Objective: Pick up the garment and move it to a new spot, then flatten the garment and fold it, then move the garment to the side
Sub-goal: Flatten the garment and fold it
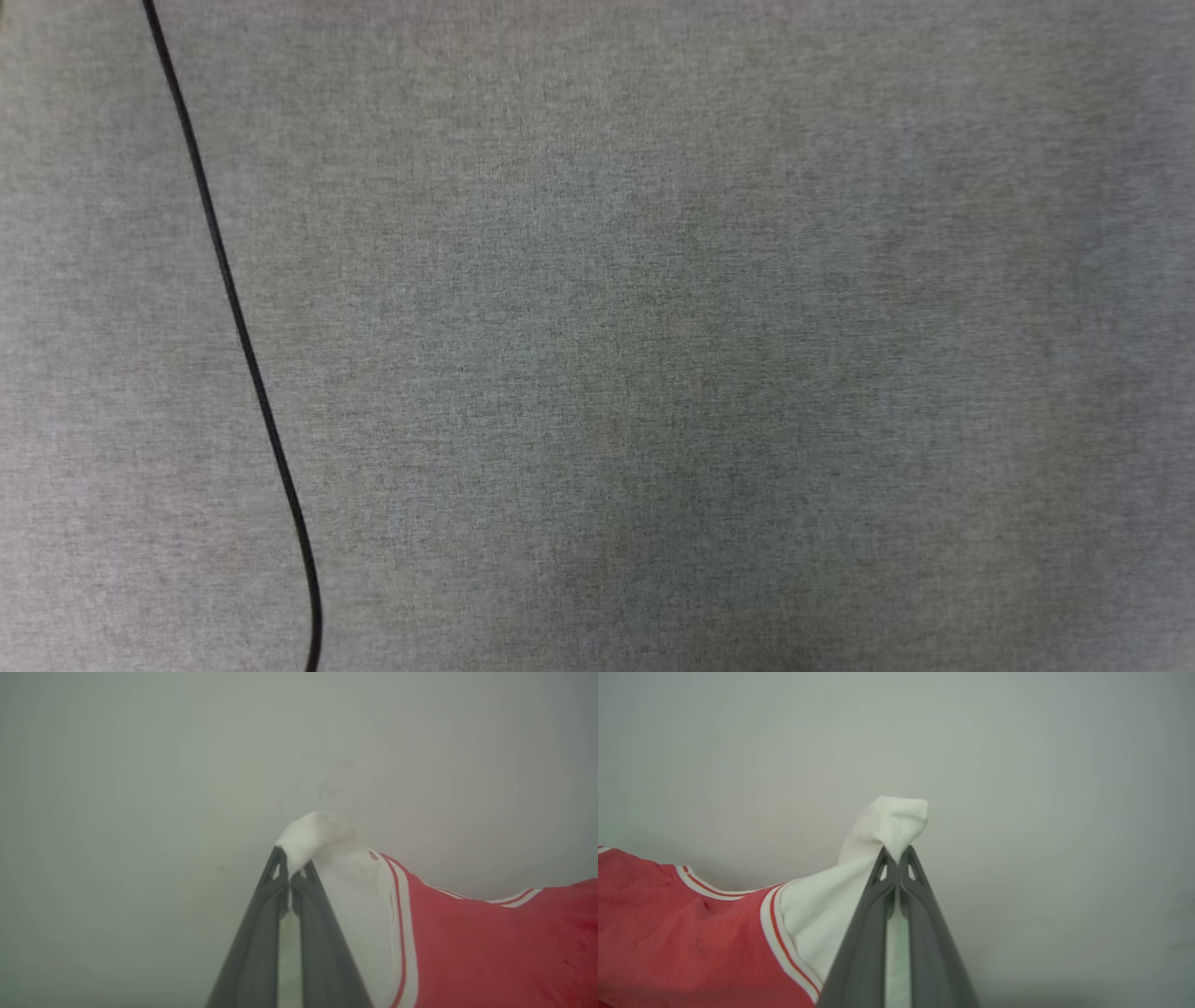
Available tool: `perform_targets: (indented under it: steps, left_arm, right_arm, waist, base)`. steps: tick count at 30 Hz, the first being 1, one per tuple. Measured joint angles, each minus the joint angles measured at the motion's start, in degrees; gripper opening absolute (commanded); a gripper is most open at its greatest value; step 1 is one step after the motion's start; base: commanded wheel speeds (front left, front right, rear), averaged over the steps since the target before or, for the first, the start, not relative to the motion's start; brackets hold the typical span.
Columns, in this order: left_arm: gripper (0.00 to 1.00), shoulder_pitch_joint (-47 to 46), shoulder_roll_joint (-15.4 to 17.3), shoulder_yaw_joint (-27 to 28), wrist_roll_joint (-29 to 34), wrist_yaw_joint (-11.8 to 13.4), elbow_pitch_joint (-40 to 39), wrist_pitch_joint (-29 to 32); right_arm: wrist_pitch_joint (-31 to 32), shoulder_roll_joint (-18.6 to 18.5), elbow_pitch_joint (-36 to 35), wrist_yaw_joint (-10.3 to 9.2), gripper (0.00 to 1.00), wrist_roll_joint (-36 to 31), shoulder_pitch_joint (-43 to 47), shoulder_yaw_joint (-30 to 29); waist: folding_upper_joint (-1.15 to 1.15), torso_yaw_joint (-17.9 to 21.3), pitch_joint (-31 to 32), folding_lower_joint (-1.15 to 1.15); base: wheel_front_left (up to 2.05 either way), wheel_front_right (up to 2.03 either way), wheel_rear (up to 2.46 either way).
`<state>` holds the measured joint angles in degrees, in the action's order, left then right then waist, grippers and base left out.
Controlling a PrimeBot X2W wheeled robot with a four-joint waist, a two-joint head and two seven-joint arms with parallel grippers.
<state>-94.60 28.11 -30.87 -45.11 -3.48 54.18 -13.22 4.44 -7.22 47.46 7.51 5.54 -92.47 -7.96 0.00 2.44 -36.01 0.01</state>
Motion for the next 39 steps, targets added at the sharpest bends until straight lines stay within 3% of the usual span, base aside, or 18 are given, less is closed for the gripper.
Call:
perform_targets:
  steps: [9, 17, 26, 39]
  left_arm:
    - [0.0, 7.6, -1.9, 0.2, -2.2, -3.1, 4.7, -1.4]
    - [0.0, 30.5, -2.5, 4.5, -2.7, -3.7, -2.7, -1.8]
    - [0.0, 53.7, -5.1, 11.1, -0.1, -0.8, -14.9, -1.8]
    - [0.0, 80.7, -6.7, 14.6, -0.4, 4.1, -25.9, -1.8]
  right_arm:
    - [-4.3, 0.1, 3.4, 0.0, 0.0, 4.9, 8.0, 4.8]
    - [-5.5, -1.6, -2.2, 0.0, 0.0, 13.2, 30.7, 9.6]
    - [-4.3, -2.8, -14.3, 0.0, 0.0, 18.1, 54.2, 8.1]
    - [2.0, 2.1, -30.5, 0.0, 0.0, 19.7, 83.9, -0.3]
  waist:
    - [0.0, -0.6, 0.9, 0.0]
    - [0.0, -1.7, 9.1, -0.01]
    - [0.0, -3.2, 18.0, -0.02]
    - [0.0, -4.5, 29.7, -0.03]
  base:
    - [0.0, 0.0, 0.0]
    - [0.0, 0.0, 0.0]
    - [0.0, 0.0, 0.0]
    - [0.0, 0.0, 0.0]
